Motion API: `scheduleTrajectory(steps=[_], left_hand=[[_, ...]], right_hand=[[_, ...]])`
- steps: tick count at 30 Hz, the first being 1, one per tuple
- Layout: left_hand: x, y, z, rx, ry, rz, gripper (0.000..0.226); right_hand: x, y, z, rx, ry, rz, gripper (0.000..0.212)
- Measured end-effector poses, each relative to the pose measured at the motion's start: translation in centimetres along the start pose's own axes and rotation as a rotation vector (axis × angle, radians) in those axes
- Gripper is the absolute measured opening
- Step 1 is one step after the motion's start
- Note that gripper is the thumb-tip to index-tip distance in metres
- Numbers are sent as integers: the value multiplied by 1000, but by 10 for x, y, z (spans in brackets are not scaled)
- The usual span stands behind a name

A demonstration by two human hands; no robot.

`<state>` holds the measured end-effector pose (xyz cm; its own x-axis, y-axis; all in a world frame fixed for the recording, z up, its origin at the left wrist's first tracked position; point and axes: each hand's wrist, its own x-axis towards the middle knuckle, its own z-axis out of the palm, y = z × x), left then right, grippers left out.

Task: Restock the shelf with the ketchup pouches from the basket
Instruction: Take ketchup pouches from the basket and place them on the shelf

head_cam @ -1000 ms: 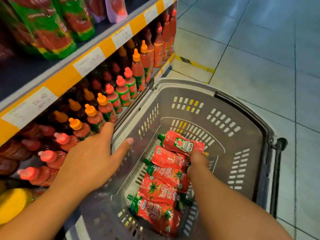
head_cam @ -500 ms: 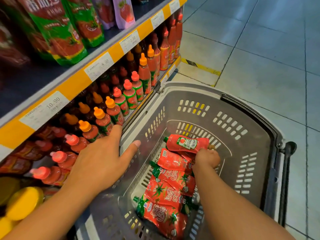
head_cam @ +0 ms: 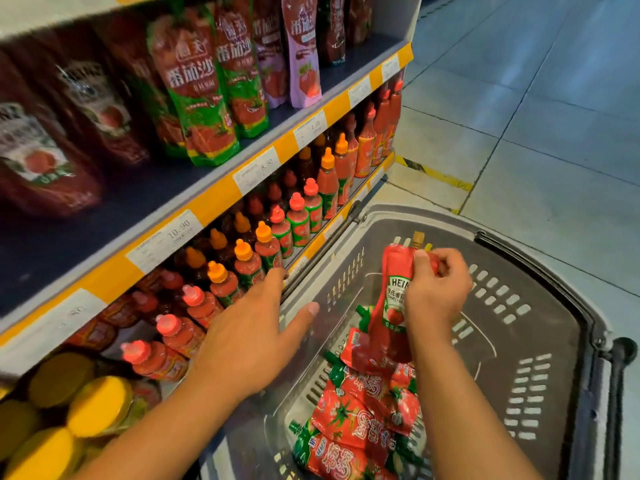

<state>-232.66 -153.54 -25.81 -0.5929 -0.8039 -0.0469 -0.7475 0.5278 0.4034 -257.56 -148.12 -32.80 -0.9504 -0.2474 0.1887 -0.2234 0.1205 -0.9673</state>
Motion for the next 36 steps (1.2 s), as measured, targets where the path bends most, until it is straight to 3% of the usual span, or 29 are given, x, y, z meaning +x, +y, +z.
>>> scheduleTrajectory(steps=[8,12,18,21,25,28,29,32,34,36], left_hand=[[-8,1,-17,-484,150,45,39],[-4,17,-35,-915,141,18,34],[-16,10,-57,-1057,170,-21,37],[-27,-3,-66,-982,213,-74,42],[-40,-28,-82,-901,360,-156,38],[-51,-50,-105,-873,484,-224,40],[-54,-57,-114,-867,519,-248,42],[-53,-71,-142,-843,602,-302,39],[-47,-75,-157,-814,637,-340,30],[-37,-76,-169,-798,658,-387,23]], right_hand=[[1,-145,7,496,-446,-64,27],[-35,-177,31,612,-541,-12,25],[-78,-177,56,652,-557,127,21],[-93,-182,70,576,-698,57,19],[-112,-190,86,516,-896,-87,30],[-122,-176,98,421,-970,-171,25],[-123,-168,103,289,-992,-257,29],[-132,-146,116,-164,-1154,-574,70],[-140,-138,121,-308,-1210,-696,87],[-145,-136,123,-358,-1208,-733,91]])
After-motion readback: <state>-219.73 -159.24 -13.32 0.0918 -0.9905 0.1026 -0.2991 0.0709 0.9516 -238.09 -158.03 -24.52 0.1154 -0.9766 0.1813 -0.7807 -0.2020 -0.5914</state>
